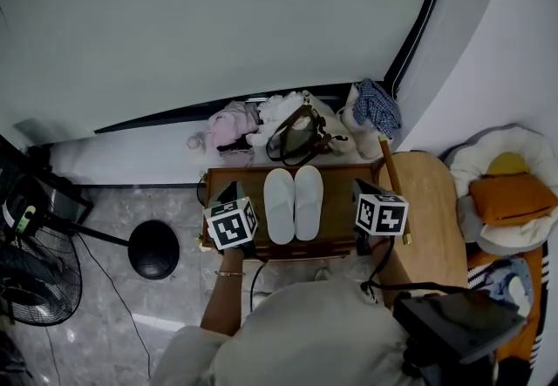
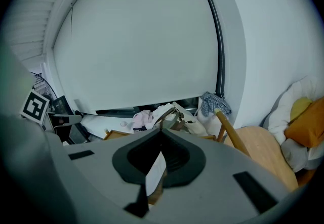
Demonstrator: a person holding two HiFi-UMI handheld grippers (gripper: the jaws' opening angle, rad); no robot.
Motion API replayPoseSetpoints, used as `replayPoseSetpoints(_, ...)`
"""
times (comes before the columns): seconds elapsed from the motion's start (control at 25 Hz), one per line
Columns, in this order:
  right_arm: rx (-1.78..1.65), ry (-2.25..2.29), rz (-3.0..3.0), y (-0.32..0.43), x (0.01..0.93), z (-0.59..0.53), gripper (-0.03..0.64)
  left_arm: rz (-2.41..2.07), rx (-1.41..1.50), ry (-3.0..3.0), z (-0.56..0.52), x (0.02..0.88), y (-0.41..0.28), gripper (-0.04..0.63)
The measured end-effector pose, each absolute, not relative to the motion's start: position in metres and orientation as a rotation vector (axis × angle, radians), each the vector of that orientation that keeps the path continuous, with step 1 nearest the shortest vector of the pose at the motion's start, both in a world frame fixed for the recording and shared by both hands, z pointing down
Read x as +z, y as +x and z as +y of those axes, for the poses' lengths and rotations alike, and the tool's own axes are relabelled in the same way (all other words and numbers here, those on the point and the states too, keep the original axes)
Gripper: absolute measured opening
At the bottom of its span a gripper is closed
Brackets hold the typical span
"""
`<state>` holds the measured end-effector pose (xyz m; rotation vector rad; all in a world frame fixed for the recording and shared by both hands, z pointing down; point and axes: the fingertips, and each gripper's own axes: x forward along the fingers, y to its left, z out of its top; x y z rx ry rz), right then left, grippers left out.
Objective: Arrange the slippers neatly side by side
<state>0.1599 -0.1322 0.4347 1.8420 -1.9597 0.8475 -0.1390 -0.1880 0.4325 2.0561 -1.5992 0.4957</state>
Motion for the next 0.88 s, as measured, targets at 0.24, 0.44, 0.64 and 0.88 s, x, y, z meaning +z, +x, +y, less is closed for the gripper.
replayPoseSetpoints(0.24,0.804,1.825,-1.96,0.162,0.434,-0.131,0.034,-1.603,0.494,2.051,-0.184,0.434,-0.134,0.017)
replayPoseSetpoints(0.44,0.771,1.815,-1.961,0.162,0.432,-0.134,0.034,-1.605,0.491,2.045,-0.184,0.435,-0.132,0.017)
replayPoseSetpoints(0.64,0.788,1.809,-1.963,0.164,0.435,-0.133,0.034,-1.604,0.496,2.049,-0.183,0.435,-0.128,0.017)
replayPoseSetpoints(0.88,0.8,1.81,-1.966,0.164,0.437,-0.134,0.034,-1.595,0.503,2.054,-0.183,0.436,-0.125,0.017)
